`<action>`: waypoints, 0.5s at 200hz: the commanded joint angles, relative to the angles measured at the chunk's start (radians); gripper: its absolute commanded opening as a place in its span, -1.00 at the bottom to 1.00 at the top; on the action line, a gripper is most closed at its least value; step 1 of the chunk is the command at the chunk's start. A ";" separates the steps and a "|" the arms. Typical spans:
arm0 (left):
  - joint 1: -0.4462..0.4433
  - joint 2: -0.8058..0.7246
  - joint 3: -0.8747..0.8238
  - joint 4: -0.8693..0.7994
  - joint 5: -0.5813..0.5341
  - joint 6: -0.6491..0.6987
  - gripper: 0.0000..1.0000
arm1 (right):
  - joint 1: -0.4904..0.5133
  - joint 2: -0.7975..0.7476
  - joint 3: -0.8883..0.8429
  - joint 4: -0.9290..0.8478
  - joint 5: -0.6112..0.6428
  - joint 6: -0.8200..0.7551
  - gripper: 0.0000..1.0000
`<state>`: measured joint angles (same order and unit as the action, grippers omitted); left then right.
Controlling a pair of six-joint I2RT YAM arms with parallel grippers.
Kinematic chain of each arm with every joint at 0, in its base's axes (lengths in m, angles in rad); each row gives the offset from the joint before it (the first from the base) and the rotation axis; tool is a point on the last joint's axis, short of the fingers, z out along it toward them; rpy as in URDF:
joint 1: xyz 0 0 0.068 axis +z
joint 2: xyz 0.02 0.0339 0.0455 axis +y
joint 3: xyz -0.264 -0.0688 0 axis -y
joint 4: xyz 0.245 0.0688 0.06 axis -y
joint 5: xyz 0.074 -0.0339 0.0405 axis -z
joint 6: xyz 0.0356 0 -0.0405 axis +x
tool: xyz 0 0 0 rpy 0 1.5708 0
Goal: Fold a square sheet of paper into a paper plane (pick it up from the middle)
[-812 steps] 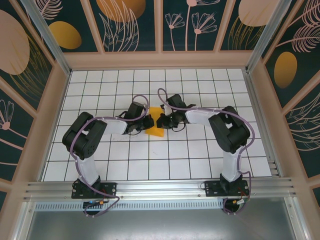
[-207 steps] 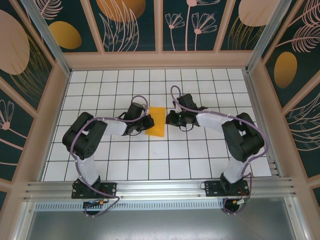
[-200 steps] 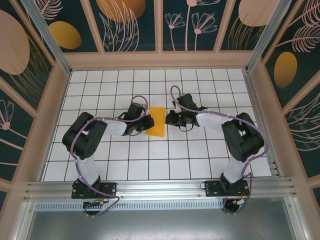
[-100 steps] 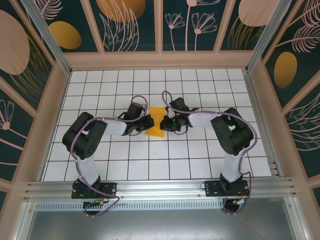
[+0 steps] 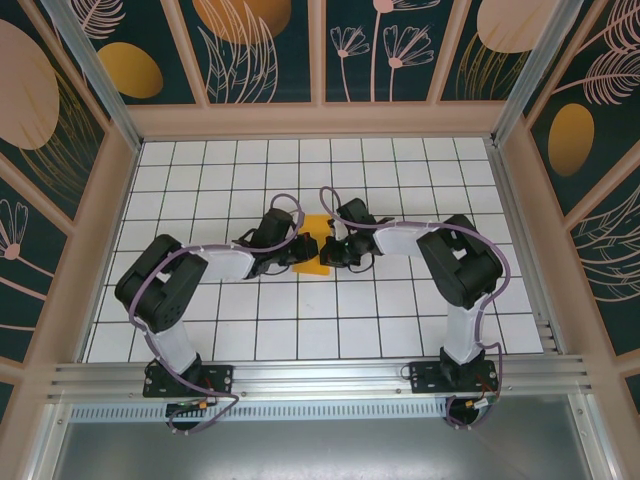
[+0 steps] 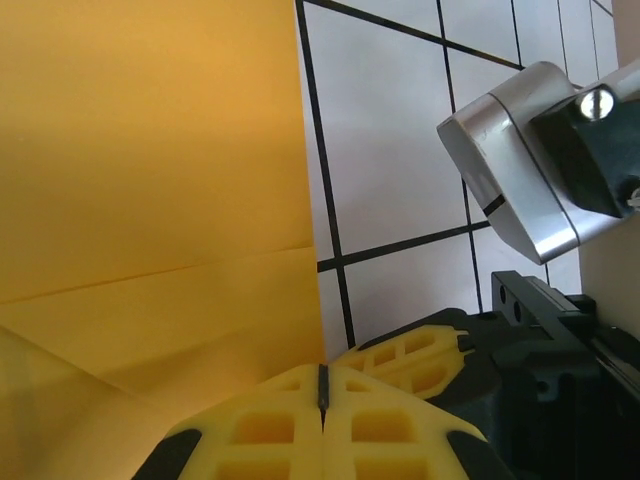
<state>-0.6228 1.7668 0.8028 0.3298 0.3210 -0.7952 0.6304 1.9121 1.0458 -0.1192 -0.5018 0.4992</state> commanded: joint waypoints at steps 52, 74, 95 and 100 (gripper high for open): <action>-0.010 0.056 -0.025 -0.016 -0.045 -0.067 -1.00 | 0.005 0.032 -0.005 -0.063 0.059 -0.012 -0.96; -0.009 0.069 -0.009 -0.021 -0.034 -0.064 -1.00 | 0.005 0.036 -0.007 -0.060 0.058 -0.009 -0.96; -0.010 0.081 -0.005 -0.025 -0.040 -0.070 -1.00 | 0.006 0.036 -0.008 -0.060 0.057 -0.010 -0.97; -0.009 0.085 -0.002 -0.032 -0.045 -0.067 -1.00 | 0.004 0.035 -0.008 -0.060 0.057 -0.010 -0.97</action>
<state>-0.6250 1.8267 0.7925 0.3210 0.2836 -0.8467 0.6304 1.9121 1.0466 -0.1200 -0.4980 0.4992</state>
